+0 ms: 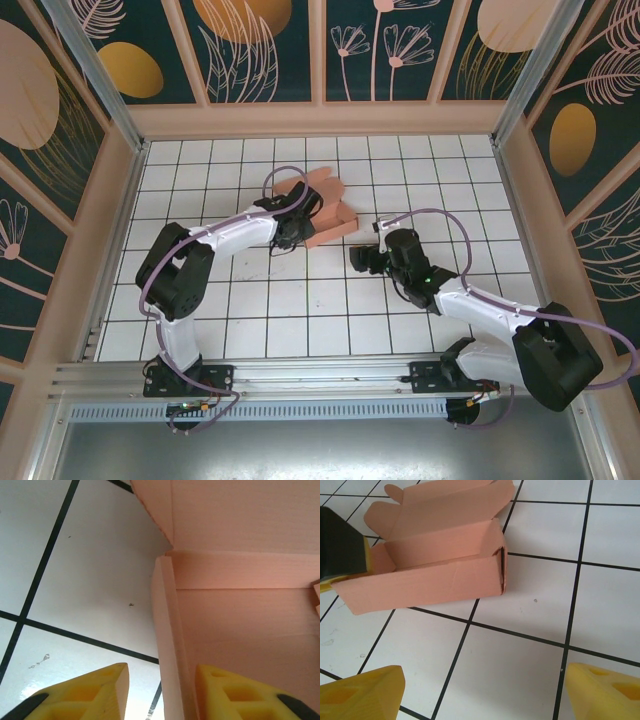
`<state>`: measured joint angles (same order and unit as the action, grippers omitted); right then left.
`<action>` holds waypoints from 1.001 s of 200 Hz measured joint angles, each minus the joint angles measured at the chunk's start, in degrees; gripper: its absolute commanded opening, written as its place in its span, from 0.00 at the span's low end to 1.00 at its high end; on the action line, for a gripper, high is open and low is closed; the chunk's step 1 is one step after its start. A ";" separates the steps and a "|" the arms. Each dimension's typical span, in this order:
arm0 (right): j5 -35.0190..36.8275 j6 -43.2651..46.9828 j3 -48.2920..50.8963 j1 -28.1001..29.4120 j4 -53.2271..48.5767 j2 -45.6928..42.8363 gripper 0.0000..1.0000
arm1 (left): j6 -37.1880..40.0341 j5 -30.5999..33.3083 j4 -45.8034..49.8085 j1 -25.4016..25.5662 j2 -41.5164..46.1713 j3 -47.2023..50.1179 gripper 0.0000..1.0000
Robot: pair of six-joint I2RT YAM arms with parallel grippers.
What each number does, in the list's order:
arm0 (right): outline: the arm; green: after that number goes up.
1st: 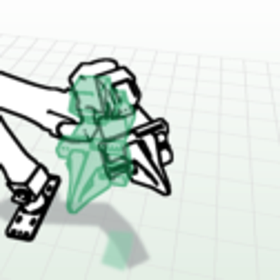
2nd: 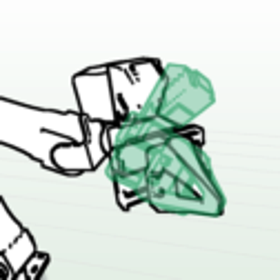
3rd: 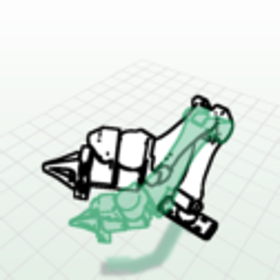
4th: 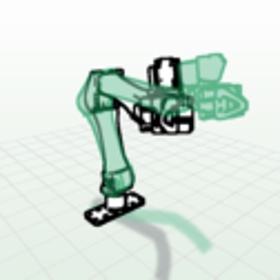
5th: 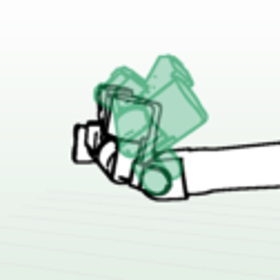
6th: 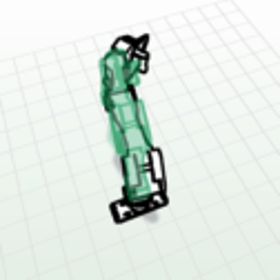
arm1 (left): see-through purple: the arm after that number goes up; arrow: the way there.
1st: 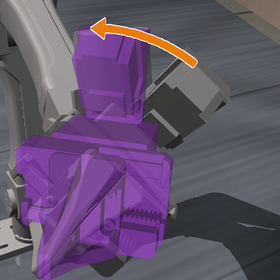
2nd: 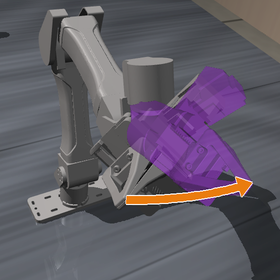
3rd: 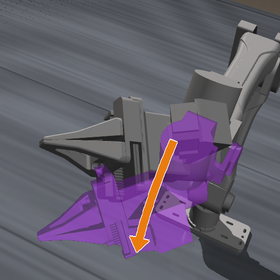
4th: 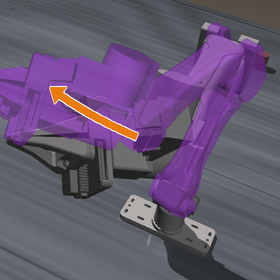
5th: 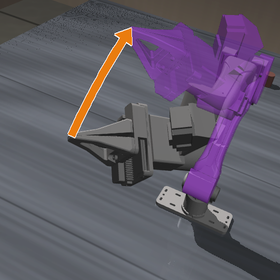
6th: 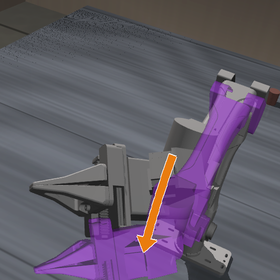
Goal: Fold the paper box
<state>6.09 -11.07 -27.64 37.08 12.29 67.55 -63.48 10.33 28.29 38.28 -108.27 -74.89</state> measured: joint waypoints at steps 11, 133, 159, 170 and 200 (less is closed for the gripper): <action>-0.24 0.26 0.00 -0.17 0.13 0.00 0.84 | 0.00 0.02 0.07 0.00 0.00 0.74 0.33; -1.95 -3.96 -9.49 -2.69 -4.50 6.97 0.76 | 1.75 0.66 1.60 0.00 0.00 4.72 0.11; -3.43 -5.57 -14.58 -2.71 -6.62 12.66 0.76 | 2.62 0.94 1.84 0.04 0.00 4.72 0.10; -3.82 -5.92 -16.59 -2.71 -7.30 14.91 0.76 | 3.15 1.14 1.95 0.04 0.00 4.72 0.10; -5.40 -5.86 -24.20 -2.71 -10.03 22.62 0.72 | 4.52 1.99 1.99 0.04 0.00 4.72 0.09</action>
<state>0.69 -16.93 -51.83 34.37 2.26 90.17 -58.96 12.32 30.28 38.33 -108.27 -70.17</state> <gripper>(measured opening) 0.729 0.094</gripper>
